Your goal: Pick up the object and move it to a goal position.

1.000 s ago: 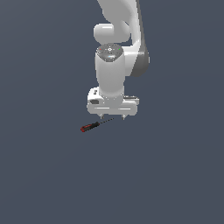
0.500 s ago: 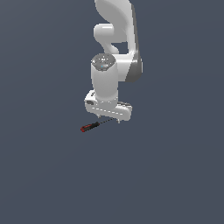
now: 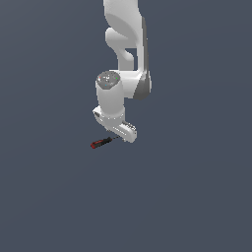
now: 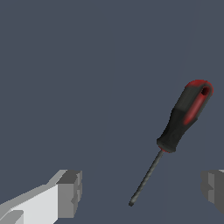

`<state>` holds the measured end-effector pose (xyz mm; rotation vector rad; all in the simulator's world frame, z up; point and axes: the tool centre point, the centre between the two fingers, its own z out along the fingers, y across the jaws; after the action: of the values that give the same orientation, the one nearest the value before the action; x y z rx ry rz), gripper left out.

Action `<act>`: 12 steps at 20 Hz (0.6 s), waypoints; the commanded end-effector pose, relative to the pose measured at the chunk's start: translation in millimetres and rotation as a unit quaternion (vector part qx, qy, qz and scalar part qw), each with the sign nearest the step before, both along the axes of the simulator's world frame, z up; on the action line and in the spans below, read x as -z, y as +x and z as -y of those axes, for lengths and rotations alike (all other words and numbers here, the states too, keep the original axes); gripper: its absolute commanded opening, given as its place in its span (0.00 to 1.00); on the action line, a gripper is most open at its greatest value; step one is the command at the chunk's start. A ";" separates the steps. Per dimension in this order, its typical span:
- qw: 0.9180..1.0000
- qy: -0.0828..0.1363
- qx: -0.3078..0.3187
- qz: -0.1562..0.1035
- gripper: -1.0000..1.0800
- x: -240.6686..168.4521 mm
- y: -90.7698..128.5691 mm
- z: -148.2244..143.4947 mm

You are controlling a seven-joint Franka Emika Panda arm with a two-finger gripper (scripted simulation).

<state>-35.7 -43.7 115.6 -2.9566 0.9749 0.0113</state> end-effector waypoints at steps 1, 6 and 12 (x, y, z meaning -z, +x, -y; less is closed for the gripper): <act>0.999 -0.002 0.044 -0.001 0.96 10.1 -6.6 7.7; 0.992 -0.006 0.124 -0.003 0.96 27.9 -19.8 22.2; 0.981 -0.010 0.192 -0.004 0.96 42.1 -32.0 34.9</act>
<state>-64.9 -75.6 76.6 -2.7565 1.4883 0.0072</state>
